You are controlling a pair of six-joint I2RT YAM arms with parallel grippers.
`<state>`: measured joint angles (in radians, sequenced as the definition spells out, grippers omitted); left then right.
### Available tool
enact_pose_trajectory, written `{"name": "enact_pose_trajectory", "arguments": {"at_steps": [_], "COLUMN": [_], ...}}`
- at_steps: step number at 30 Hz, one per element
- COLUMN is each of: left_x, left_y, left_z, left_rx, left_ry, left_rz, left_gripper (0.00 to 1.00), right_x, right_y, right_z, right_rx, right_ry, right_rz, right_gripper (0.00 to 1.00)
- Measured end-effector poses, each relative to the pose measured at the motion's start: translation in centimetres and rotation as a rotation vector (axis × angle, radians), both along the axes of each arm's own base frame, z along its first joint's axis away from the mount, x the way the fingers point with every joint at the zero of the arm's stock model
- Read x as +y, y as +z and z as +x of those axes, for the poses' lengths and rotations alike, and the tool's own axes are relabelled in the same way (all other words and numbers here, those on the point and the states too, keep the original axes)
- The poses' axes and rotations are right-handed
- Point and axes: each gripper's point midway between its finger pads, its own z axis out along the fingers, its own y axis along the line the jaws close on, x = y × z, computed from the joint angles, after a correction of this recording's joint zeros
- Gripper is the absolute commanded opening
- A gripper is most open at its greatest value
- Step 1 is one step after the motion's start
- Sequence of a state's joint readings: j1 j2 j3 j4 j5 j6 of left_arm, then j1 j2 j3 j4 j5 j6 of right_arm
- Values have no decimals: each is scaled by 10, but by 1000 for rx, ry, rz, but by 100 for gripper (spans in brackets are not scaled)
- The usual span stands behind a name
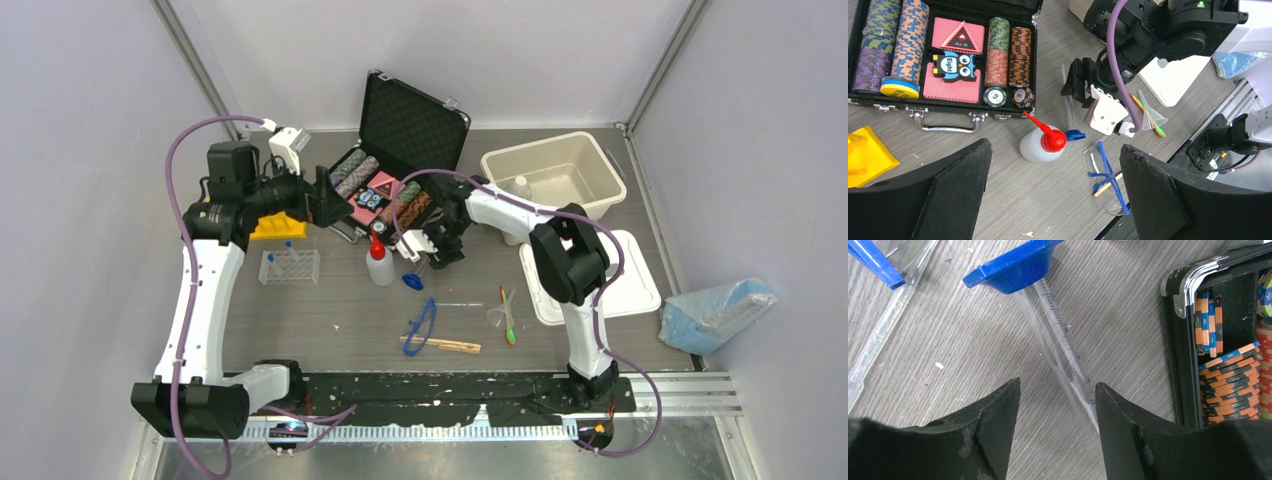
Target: Organize the chemistry lab equipment
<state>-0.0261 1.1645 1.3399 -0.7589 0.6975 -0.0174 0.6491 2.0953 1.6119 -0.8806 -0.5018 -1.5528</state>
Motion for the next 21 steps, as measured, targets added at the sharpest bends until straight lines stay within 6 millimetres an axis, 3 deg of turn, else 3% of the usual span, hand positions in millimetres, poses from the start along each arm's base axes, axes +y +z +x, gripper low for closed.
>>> {"name": "enact_pose_trajectory", "arguments": {"at_steps": [7,21], "left_x": [1,1], "left_y": [-2,-3], "left_z": [0,0], "left_rx": [5,11], "left_ry": [5,8], "left_rz": [4,6], "left_gripper": [100,100], "right_x": [-3,5], "right_y": [-7,-12], "right_z": [-4,-15], "right_rx": [5,5], "right_ry": [8,38], "right_rz": [-15,-37], "right_gripper": [47,49]}}
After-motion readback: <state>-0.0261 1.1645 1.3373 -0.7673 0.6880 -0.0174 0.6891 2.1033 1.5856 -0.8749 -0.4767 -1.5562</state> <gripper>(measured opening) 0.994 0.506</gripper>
